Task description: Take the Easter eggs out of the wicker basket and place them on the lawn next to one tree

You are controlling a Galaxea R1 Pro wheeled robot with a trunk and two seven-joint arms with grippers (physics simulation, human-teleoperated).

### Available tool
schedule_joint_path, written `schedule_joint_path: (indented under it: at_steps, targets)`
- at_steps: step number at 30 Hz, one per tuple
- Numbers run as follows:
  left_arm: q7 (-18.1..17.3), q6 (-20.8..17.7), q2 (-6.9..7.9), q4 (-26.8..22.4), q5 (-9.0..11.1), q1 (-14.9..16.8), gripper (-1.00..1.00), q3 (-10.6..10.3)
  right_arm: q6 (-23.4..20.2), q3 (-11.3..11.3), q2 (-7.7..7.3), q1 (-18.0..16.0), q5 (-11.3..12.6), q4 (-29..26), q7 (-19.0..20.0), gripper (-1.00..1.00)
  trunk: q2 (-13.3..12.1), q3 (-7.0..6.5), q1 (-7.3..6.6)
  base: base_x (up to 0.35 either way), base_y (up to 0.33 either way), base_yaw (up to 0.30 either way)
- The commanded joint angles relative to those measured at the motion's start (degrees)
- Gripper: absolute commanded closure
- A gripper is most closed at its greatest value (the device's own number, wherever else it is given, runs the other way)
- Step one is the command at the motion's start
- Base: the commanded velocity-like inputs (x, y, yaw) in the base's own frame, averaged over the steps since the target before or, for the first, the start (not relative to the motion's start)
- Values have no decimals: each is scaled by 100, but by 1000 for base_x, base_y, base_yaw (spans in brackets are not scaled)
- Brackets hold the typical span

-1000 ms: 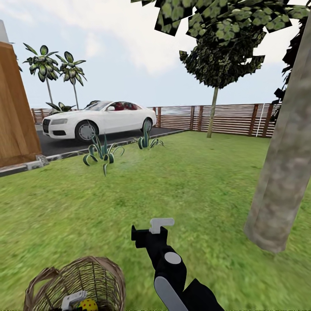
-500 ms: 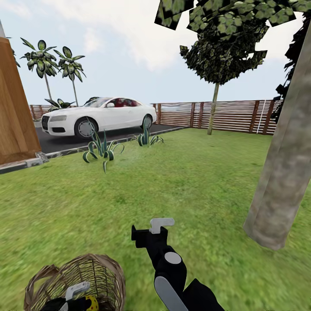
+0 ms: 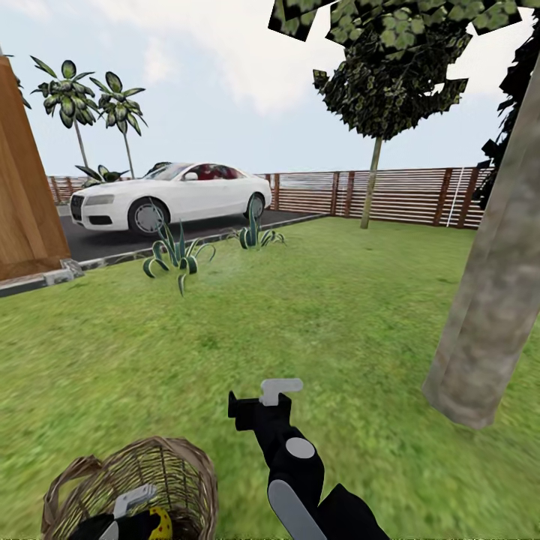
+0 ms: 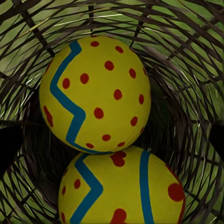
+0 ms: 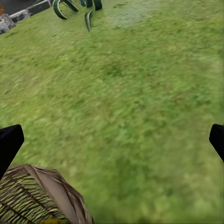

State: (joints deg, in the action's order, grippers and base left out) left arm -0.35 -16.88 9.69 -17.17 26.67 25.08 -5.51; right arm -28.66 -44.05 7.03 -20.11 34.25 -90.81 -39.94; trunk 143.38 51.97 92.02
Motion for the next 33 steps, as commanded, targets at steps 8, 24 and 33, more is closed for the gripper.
schedule_joint_path:
  at_steps: [8, 24, 33]
  targets:
    - [8, -3, 7, -8, 92, -3, -100, -47, -17, -7, 6, -7, 38, -7, -49, -100, 3, 75, -1, 0, 0, 0]
    - [25, 30, 83, -22, 209, -3, -100, -14, -17, -7, 9, -10, 38, -7, -49, -100, 3, 213, -1, 0, 0, 0]
    - [65, 66, 119, -23, 444, -3, -100, 142, -17, -7, 9, -9, 38, -7, -48, -100, 3, 290, -1, 0, 0, 0]
